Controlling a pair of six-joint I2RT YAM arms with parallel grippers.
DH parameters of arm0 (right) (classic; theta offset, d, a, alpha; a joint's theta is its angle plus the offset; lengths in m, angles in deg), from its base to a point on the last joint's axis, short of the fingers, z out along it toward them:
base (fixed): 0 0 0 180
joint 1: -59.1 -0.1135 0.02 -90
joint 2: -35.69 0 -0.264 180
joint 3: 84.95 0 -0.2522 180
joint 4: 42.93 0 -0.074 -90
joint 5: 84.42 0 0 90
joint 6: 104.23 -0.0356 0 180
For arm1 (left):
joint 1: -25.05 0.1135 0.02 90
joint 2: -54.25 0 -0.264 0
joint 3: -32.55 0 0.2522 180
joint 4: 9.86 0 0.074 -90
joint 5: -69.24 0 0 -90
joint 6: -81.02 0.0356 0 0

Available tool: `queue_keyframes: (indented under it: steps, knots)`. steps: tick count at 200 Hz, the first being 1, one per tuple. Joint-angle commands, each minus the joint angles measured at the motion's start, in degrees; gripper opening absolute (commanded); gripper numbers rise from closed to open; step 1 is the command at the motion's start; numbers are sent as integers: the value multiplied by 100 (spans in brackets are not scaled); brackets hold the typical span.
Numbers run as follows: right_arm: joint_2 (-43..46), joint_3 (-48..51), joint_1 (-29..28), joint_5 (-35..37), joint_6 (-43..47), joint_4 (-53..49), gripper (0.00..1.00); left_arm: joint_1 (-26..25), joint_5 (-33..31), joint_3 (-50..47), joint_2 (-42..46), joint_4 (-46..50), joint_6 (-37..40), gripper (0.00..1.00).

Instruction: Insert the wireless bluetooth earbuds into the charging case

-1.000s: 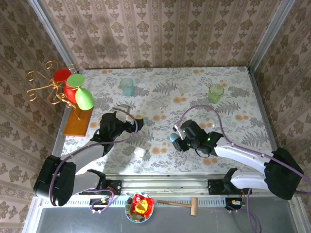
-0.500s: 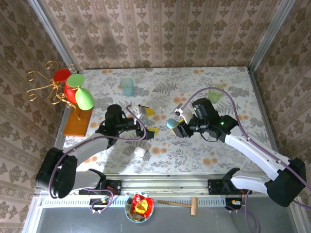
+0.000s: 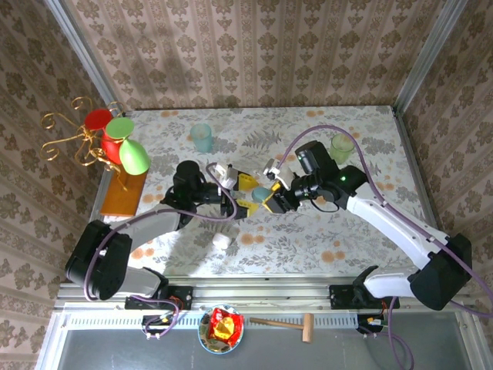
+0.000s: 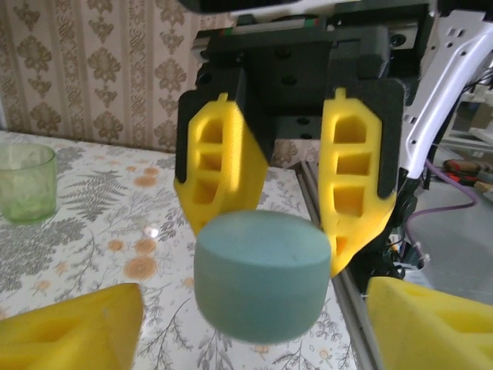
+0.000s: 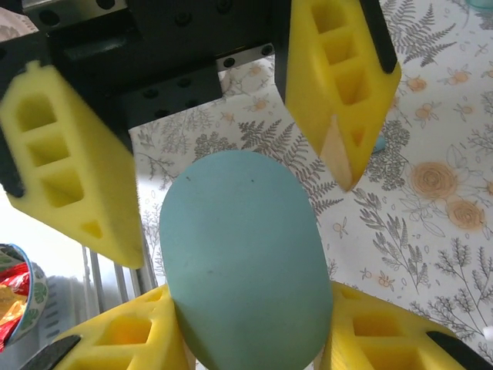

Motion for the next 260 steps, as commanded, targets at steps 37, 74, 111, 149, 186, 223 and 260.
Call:
queue_keyframes:
  steps: [37, 74, 111, 149, 186, 223, 260]
  knots:
    - [-175, -370, -21, -361, 354, -275, 26, -23, 445, 149, -195, -780, -481, 63]
    - [-170, -415, -22, -501, 332, -191, 26, -23, 439, 115, -122, -622, -256, 70]
    - [-207, -543, -21, -547, 361, -340, 25, -23, 410, 150, 56, -43, 168, 64]
    - [-249, -575, -21, -557, 397, -432, 25, -32, 368, 183, 177, 134, 281, 60]
    - [-251, -561, -21, -459, 461, -573, 24, -32, 355, 161, 264, 183, 295, 60]
    - [-249, -546, -26, -508, 444, -591, 24, -32, 343, 191, 274, 301, 378, 47]
    - [-271, -548, -30, -569, 424, -577, 24, -75, 345, 229, 256, 300, 371, 50]
